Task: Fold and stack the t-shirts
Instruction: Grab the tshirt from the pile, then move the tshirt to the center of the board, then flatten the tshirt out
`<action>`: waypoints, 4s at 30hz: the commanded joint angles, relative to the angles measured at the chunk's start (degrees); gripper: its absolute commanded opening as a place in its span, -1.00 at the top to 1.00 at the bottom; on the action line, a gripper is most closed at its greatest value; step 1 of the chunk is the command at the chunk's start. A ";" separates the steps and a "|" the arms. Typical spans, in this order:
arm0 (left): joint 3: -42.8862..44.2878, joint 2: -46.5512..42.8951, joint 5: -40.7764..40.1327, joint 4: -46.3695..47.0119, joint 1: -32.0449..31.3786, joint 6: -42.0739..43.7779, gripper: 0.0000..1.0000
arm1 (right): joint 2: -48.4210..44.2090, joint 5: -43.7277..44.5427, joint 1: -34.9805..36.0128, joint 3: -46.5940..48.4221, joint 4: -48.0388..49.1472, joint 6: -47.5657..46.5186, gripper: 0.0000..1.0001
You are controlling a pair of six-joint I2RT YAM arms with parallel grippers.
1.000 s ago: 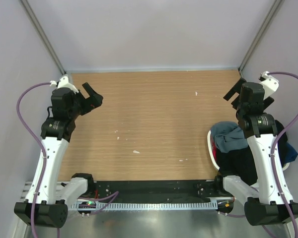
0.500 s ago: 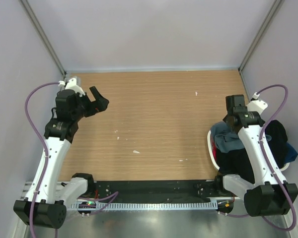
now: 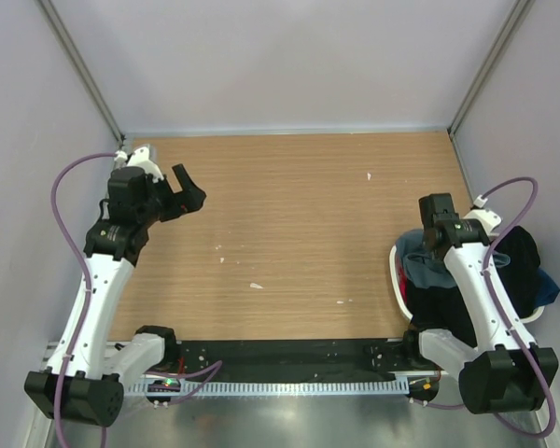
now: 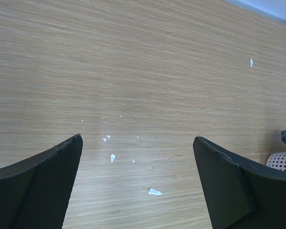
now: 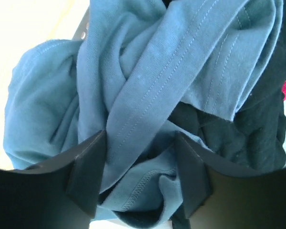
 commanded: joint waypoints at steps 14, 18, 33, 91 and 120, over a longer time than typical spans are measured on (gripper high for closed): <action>3.90 2.99 1.07 1.41 -1.12 2.07 -0.99 | 5.05 2.95 0.15 35.32 0.70 -15.35 0.98; 3.11 3.08 2.30 2.90 -1.04 2.25 -0.99 | 6.90 -1.86 0.15 47.32 8.75 -23.70 0.98; 7.42 3.17 10.22 7.04 -1.12 1.10 -1.00 | 28.69 -38.43 0.15 86.35 39.08 -30.49 0.98; 12.60 33.75 -23.96 -4.56 -36.45 -2.15 -0.56 | 42.67 -29.49 11.50 16.58 46.40 -14.05 -0.66; 16.21 49.93 -33.73 -7.11 -39.18 -1.88 0.45 | 55.17 -22.55 7.71 26.42 48.60 -20.11 0.98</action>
